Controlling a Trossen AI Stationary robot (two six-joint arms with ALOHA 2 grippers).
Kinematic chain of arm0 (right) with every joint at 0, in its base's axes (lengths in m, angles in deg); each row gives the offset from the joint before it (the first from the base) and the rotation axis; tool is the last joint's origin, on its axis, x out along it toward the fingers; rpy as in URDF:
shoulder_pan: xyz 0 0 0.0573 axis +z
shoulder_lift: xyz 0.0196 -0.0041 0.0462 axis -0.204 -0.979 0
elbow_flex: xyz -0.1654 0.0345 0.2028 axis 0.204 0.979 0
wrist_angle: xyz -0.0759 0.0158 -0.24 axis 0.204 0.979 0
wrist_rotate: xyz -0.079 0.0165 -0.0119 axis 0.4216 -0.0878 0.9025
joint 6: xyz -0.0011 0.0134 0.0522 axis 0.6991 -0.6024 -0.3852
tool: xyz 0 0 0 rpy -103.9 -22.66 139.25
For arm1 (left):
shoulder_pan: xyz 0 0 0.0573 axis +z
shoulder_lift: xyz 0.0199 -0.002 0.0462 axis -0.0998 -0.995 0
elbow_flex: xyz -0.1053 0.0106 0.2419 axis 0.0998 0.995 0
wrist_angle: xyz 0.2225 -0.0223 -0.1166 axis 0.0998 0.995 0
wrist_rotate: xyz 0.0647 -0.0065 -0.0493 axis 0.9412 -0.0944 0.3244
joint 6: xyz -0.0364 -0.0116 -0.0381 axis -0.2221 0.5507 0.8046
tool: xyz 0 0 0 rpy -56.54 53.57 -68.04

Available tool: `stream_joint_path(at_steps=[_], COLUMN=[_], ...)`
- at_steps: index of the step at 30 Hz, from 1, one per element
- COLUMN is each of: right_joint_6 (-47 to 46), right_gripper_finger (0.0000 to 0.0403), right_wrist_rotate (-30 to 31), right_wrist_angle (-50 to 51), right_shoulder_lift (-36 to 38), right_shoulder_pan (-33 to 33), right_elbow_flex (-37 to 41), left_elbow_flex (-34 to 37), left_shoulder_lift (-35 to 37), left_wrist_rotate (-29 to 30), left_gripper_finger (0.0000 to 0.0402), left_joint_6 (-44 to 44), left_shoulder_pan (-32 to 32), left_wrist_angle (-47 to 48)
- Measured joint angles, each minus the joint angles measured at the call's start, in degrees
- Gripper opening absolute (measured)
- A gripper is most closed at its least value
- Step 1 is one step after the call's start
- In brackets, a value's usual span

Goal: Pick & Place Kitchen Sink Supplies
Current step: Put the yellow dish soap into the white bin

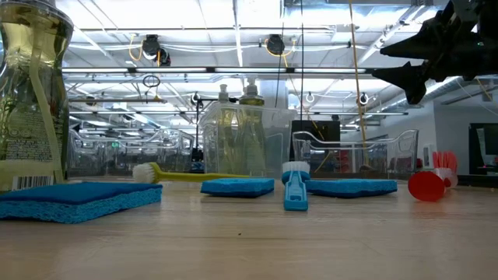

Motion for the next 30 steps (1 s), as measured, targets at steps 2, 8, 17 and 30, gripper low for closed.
stream_joint_path(at_steps=[2,8,17,30], right_joint_6=[0.0,0.0,0.0,0.0], right_gripper_finger=[0.0226,0.0226,0.0226,0.0226], right_wrist_rotate=[0.0,0.0,0.0,0.0], right_wrist_angle=[0.0,0.0,0.0,0.0], right_shoulder_lift=[0.0,0.0,0.0,0.0], right_shoulder_pan=[0.0,0.0,0.0,0.0], right_elbow_flex=[0.0,0.0,0.0,0.0], left_elbow_flex=[0.5,2.7,3.8,3.8], left_shoulder_lift=[0.0,0.0,0.0,0.0], left_wrist_rotate=[0.0,0.2,1.2,1.2], left_gripper_finger=[0.034,0.034,0.034,0.034], left_joint_6=[0.1,2.4,2.9,1.0], left_shoulder_pan=[0.4,0.8,0.8,0.8], left_wrist_angle=[0.0,0.0,0.0,-1.3])
